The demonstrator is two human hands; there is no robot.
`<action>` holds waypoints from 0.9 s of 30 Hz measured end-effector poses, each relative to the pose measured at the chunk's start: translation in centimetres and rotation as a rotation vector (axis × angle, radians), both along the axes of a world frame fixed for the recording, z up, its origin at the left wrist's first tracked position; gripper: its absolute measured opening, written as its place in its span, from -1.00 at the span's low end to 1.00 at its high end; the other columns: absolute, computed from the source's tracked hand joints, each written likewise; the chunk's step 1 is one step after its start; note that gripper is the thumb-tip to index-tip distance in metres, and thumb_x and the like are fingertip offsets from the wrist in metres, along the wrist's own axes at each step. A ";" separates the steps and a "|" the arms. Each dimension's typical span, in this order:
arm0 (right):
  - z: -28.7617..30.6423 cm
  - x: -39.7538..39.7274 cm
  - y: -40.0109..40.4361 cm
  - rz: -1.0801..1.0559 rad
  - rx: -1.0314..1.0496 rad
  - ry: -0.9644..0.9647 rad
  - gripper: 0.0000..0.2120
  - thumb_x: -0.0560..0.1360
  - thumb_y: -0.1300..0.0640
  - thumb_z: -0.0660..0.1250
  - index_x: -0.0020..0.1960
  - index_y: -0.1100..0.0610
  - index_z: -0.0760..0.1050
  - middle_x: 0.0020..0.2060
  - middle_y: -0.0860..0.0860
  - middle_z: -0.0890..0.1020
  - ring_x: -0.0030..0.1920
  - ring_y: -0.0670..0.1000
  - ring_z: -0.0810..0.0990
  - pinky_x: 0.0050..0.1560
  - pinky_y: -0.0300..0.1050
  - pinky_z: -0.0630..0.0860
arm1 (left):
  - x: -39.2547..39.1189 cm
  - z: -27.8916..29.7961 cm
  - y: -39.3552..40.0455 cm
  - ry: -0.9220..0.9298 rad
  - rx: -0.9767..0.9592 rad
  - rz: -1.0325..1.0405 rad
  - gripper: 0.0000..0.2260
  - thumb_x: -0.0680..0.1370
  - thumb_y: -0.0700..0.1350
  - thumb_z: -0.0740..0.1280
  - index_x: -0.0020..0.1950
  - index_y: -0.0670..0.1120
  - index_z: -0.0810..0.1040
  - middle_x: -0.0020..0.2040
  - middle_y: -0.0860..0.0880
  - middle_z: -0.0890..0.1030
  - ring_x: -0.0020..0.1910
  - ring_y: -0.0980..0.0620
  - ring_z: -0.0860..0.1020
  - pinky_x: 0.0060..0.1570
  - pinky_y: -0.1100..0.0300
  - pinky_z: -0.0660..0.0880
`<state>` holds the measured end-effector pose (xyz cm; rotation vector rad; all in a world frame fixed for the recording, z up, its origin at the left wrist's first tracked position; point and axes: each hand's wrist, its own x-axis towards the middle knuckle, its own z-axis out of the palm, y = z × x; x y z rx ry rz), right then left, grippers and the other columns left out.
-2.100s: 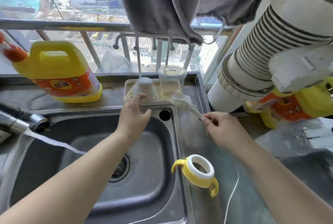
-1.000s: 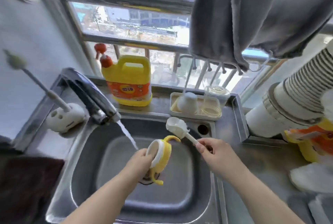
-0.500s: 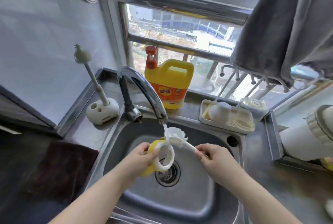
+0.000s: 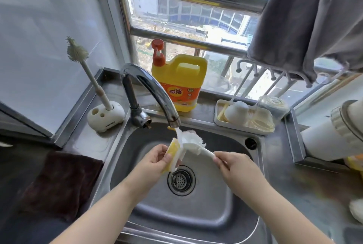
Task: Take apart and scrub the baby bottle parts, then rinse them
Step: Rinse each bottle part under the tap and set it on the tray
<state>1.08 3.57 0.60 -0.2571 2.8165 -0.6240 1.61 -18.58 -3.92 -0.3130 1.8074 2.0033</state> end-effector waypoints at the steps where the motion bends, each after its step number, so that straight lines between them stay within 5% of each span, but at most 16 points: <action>1: 0.0 0.0 0.1 0.009 -0.021 -0.005 -0.77 0.58 -0.05 0.14 -0.09 0.03 0.50 -0.39 -0.10 0.47 -0.24 -0.02 0.49 -0.20 -0.04 0.46 | 0.0 -0.1 0.0 -0.001 0.004 -0.005 -0.88 0.62 -0.21 0.20 0.08 -0.18 0.51 -0.17 0.01 0.67 -0.07 0.06 0.61 -0.01 0.26 0.49; 11: -0.1 0.5 -1.2 0.078 -0.060 0.036 -0.78 0.58 -0.05 0.15 0.01 0.02 0.53 -0.31 -0.09 0.54 -0.20 -0.06 0.50 -0.20 -0.07 0.44 | 0.1 0.1 -0.4 -0.007 -0.019 -0.055 -0.84 0.61 -0.19 0.21 0.12 -0.09 0.54 -0.14 0.03 0.68 -0.06 0.13 0.61 0.05 0.25 0.42; 14: -0.1 0.3 -0.5 0.009 -0.063 0.054 -0.76 0.58 -0.04 0.15 0.06 -0.01 0.56 -0.22 -0.07 0.61 -0.12 -0.02 0.54 -0.13 -0.04 0.49 | 0.0 0.2 -0.4 -0.051 0.021 -0.014 -0.85 0.61 -0.24 0.18 0.07 -0.14 0.54 -0.19 0.02 0.65 -0.15 0.13 0.60 -0.07 0.28 0.42; 19: 0.1 0.4 0.4 0.017 -0.079 -0.006 -0.79 0.57 -0.03 0.18 0.06 -0.06 0.56 -0.40 -0.19 0.46 -0.22 -0.08 0.48 -0.14 -0.04 0.48 | -0.1 0.2 -0.5 -0.110 0.090 0.082 -0.75 0.49 -0.02 0.28 -0.07 -0.21 0.56 -0.34 -0.04 0.60 -0.36 0.08 0.52 -0.27 0.25 0.43; 22: -0.1 0.0 0.0 -0.057 -0.109 0.011 -0.80 0.57 -0.02 0.19 0.06 -0.08 0.58 -0.40 -0.13 0.52 -0.27 -0.07 0.50 -0.21 -0.06 0.48 | -0.1 0.4 -0.4 -0.092 0.117 0.035 -0.77 0.40 -0.04 0.32 -0.13 -0.20 0.56 -0.37 -0.02 0.61 -0.43 0.14 0.53 -0.36 0.33 0.43; 27: -0.3 -0.9 -0.7 -0.112 -0.218 -0.013 -0.82 0.56 0.02 0.23 0.03 -0.03 0.61 -0.54 -0.15 0.46 -0.46 -0.12 0.40 -0.36 -0.13 0.36 | -0.1 0.6 -0.8 -0.085 0.155 0.015 -0.81 0.47 -0.09 0.27 -0.09 -0.22 0.53 -0.33 -0.03 0.62 -0.37 0.12 0.54 -0.26 0.24 0.41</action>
